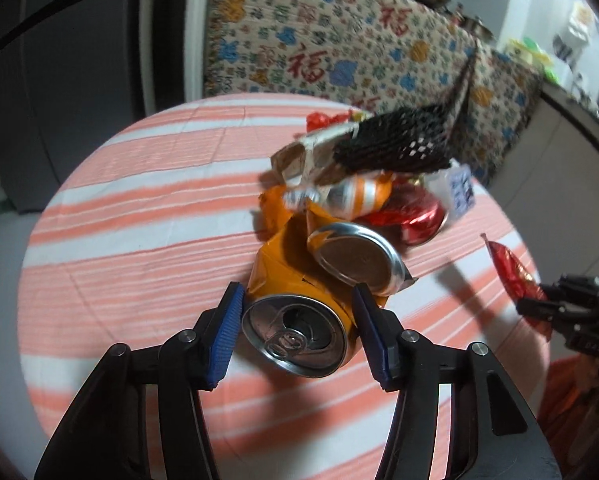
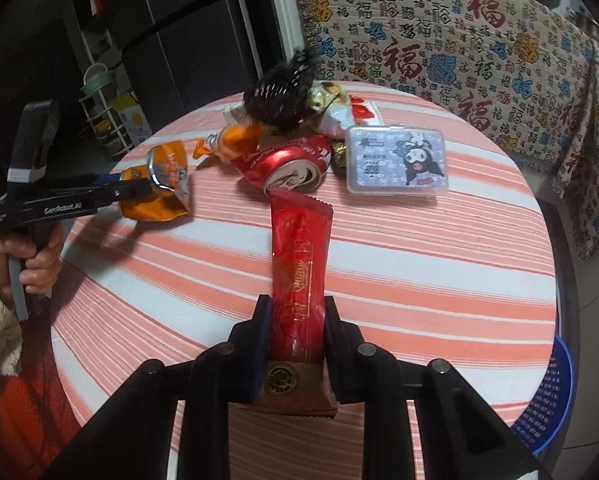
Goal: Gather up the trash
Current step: 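Carry both items to the blue wastebasket and open both tools to drop them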
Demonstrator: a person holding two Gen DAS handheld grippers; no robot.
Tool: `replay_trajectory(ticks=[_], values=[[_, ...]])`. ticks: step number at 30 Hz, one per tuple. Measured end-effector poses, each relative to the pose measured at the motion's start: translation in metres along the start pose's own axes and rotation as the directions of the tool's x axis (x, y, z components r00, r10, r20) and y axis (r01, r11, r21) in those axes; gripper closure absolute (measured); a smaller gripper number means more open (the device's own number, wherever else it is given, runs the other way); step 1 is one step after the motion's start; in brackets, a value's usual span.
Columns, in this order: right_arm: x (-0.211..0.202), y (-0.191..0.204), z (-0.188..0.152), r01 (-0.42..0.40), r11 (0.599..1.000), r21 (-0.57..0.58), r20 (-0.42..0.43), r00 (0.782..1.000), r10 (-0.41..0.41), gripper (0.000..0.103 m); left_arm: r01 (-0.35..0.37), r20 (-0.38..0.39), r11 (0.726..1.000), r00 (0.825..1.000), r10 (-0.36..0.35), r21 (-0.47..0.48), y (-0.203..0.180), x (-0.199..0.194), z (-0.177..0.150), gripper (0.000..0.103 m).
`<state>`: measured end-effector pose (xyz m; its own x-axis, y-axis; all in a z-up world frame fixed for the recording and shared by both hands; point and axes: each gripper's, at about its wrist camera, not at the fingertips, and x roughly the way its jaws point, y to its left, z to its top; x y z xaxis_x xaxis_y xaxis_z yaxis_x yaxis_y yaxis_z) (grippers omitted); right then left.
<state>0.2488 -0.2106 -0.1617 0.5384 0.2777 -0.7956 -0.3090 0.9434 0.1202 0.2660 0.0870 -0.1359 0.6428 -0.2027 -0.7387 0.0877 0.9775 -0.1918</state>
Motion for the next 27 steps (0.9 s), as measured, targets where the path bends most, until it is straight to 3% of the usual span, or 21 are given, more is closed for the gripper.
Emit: replay_trajectory(ticks=[3, 10, 18, 23, 27], values=[[-0.012, -0.007, 0.0, -0.015, 0.999, 0.028, 0.024, 1.0, 0.014, 0.078, 0.02, 0.018, 0.999, 1.0, -0.02, -0.036, -0.014, -0.008, -0.004, 0.047], [-0.027, -0.027, -0.006, 0.02, 0.997, 0.08, 0.036, 0.999, -0.023, 0.079, 0.029, 0.026, 1.0, 0.999, -0.029, 0.009, -0.075, -0.008, -0.01, 0.047], [-0.052, -0.07, -0.016, 0.061, 0.983, 0.174, 0.054, 0.996, -0.071, 0.079, 0.122, 0.009, 0.989, 0.992, -0.123, 0.084, -0.154, 0.004, -0.001, 0.047], [-0.089, -0.126, -0.02, 0.156, 0.958, 0.242, 0.056, 0.983, -0.174, 0.079, 0.205, -0.003, 0.967, 0.978, -0.207, 0.152, -0.221, 0.024, 0.018, 0.047], [-0.107, -0.198, -0.039, 0.263, 0.898, 0.354, -0.003, 0.96, -0.28, 0.078, 0.257, -0.03, 0.946, 0.966, -0.256, 0.196, -0.277, 0.048, 0.026, 0.047]])
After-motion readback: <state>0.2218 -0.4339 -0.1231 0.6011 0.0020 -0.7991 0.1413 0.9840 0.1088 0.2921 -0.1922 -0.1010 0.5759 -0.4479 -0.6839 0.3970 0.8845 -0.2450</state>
